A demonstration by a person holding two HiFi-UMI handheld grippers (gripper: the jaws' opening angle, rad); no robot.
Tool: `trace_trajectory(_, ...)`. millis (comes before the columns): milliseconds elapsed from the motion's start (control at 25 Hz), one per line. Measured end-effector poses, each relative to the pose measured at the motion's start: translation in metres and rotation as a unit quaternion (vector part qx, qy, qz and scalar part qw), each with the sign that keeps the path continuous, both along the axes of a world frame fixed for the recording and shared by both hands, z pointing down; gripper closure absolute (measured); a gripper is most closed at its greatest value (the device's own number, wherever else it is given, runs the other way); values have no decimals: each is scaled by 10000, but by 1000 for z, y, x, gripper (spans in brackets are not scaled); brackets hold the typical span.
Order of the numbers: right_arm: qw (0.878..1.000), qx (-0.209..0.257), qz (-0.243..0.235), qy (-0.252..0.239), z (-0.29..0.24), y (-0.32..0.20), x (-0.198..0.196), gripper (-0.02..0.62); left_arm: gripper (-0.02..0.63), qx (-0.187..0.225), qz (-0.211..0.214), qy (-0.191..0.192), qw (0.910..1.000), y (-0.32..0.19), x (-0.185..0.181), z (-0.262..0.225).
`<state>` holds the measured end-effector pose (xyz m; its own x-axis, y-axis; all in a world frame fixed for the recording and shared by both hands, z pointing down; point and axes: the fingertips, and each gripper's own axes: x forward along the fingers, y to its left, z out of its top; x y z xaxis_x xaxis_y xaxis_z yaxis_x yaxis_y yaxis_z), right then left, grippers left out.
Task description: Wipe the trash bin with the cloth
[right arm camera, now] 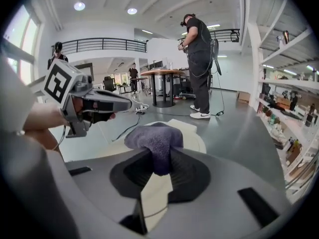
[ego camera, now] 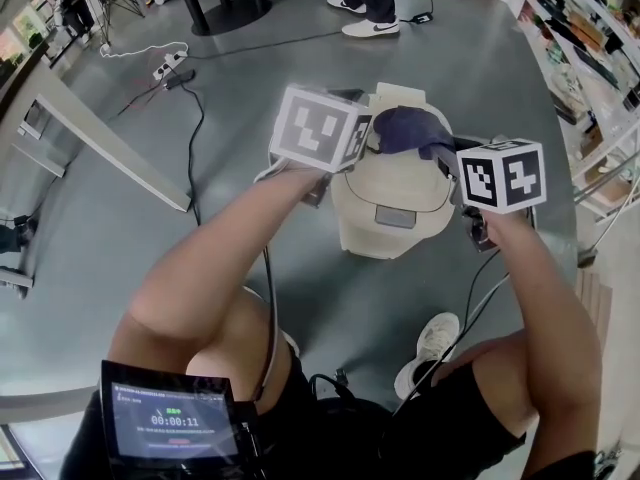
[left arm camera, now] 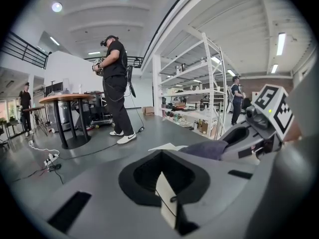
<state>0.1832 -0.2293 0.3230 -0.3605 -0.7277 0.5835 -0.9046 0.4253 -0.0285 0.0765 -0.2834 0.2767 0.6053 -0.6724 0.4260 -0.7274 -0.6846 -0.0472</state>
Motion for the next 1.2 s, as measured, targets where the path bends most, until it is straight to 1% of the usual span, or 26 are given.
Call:
trace_trajectory(80, 9996, -131, 9, -251, 1, 1, -19, 529, 609, 40, -20, -5, 10000, 4, -9, -2)
trace_trajectory(200, 9976, -371, -151, -564, 2, 9, -56, 529, 609, 42, -148, -57, 9999, 8, -31, -5)
trace_trajectory(280, 9958, -499, -245, -721, 2, 17, -78, 529, 609, -42, -273, -38, 9996, 11, -47, -2)
trace_trajectory(360, 9951, -552, -271, -776, 3, 24, -94, 529, 609, -87, -322, -40, 9994, 17, -57, 1)
trace_trajectory(480, 9964, -517, -179, -641, 7, 33, -109, 529, 609, -53, -354, 78, 9993, 32, -67, -4)
trace_trajectory(560, 9972, -456, -10, -593, 9, 35, -114, 529, 609, 12, -433, 172, 9989, 42, -73, -14)
trace_trajectory(600, 9973, -417, 110, -594, 10, 35, -116, 529, 609, -31, -464, 230, 9987, 48, -75, -16)
trace_trajectory(720, 9971, -356, 451, -506, 13, 46, -120, 529, 609, -485, -621, 558, 9953, 66, -76, -10)
trace_trajectory(840, 9983, -292, 499, -29, 17, 58, -129, 531, 609, -927, -792, 846, 9889, 81, -75, -2)
trace_trajectory(960, 9981, -114, 492, 345, 27, 56, -129, 529, 609, -1015, -853, 885, 9872, 86, -74, 16)
trace_trajectory(1080, 9974, 5, 555, 455, 27, 61, -119, 529, 609, -1061, -902, 849, 9866, 98, -77, 29)
trace_trajectory(1200, 9966, 32, 644, 512, 28, 64, -102, 531, 609, -1128, -963, 900, 9848, 108, -83, 33)
